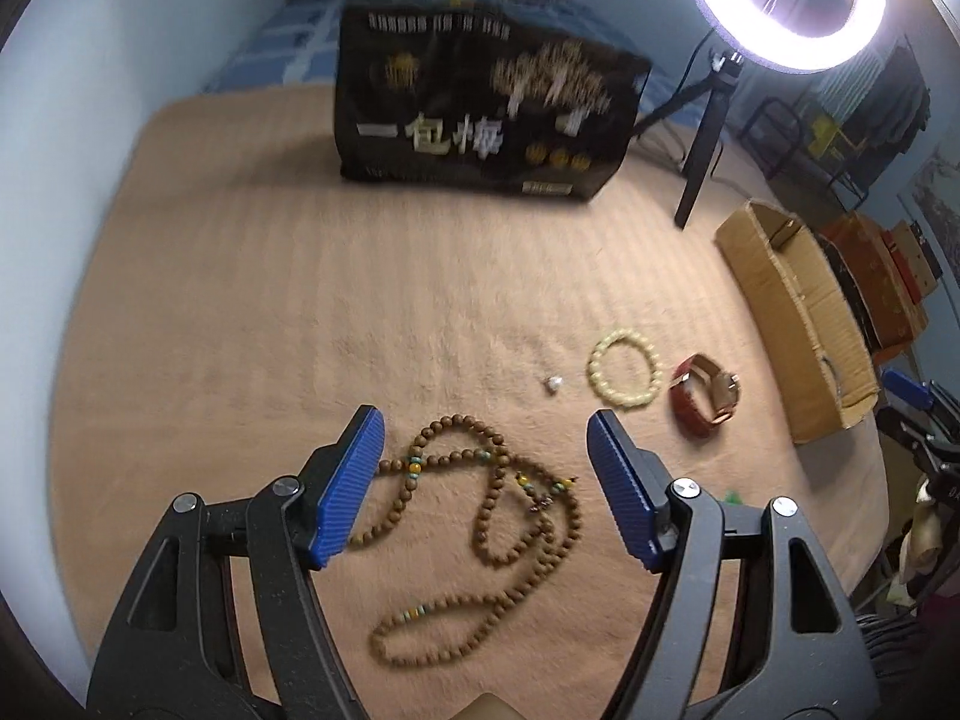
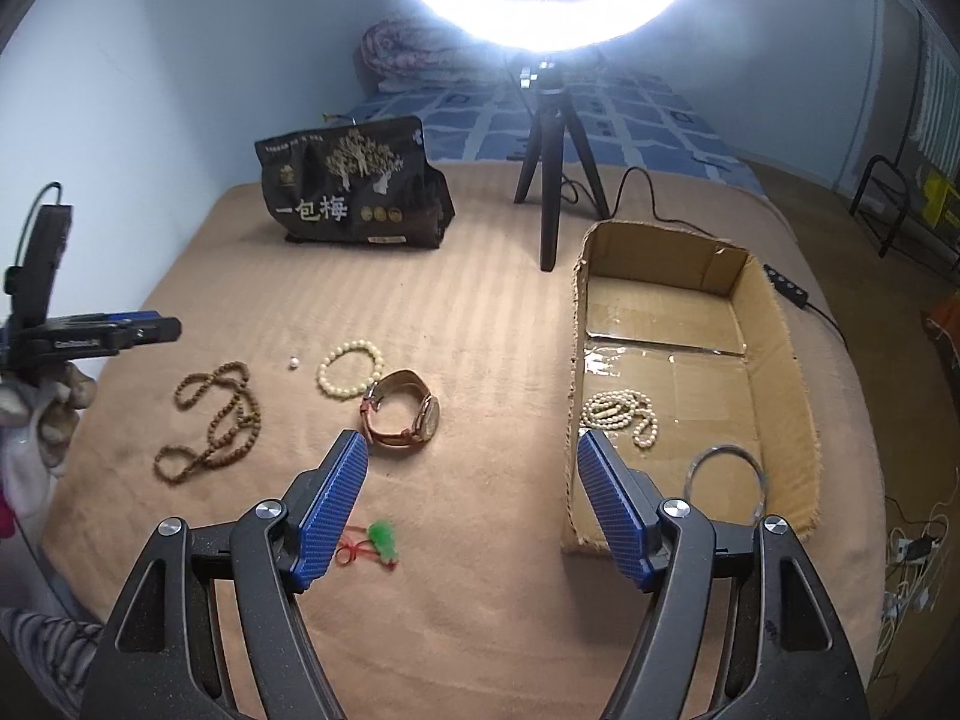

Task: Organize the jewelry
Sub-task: 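Move both tools back toward the wooden bead mala and leather watch, then grasp the wooden bead mala with the left tool while the right tool grasps the leather watch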

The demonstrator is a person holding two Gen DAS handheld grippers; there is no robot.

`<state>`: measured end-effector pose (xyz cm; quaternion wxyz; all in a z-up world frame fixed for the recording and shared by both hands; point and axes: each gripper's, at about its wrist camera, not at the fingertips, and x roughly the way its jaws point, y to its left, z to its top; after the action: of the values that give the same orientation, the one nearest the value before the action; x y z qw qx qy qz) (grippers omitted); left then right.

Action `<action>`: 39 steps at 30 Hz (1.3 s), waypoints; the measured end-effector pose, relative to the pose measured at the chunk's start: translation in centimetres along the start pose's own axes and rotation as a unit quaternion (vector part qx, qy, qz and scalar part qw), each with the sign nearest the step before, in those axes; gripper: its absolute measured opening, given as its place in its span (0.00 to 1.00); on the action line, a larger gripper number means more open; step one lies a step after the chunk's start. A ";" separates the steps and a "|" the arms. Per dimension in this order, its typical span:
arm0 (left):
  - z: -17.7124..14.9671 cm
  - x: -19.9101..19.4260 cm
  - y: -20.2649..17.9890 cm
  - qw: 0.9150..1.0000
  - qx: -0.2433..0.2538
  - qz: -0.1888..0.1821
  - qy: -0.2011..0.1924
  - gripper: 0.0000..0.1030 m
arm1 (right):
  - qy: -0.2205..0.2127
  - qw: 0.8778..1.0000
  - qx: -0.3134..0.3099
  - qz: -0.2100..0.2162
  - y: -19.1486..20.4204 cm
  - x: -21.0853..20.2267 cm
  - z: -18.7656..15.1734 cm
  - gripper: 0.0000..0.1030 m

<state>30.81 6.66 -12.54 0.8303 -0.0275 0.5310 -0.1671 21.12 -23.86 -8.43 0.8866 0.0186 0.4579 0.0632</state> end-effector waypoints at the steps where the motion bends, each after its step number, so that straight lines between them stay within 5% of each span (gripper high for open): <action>1: 0.1 0.8 0.3 1.000 -0.001 -0.001 0.008 0.70 | 0.004 1.000 0.000 -0.001 0.0 0.5 0.1 0.70; 6: 0.2 4.1 1.3 0.999 -0.005 -0.011 0.043 0.61 | 0.021 1.000 0.000 -0.007 0.0 2.3 -0.1 0.70; 15: 0.3 7.4 2.6 0.996 -0.019 -0.030 0.082 0.59 | 0.030 0.999 -0.010 -0.016 0.1 2.8 -0.6 0.70; 30: -3.8 5.5 1.8 0.988 -0.021 -0.099 0.114 0.57 | 0.043 0.999 -0.004 -0.023 -0.4 3.7 -1.0 0.70; 36: -5.3 4.9 0.7 0.988 -0.009 -0.095 0.120 0.57 | 0.056 0.998 -0.008 -0.012 0.1 4.6 -0.7 0.70; 39: -6.4 4.4 -0.5 0.991 0.025 -0.064 0.113 0.57 | 0.063 0.998 -0.014 -0.014 0.5 5.3 -0.5 0.70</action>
<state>26.69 5.66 -19.05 0.7529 -0.0216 0.6145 -0.2348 23.70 -22.70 -13.02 0.8567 -0.0037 0.5125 0.0582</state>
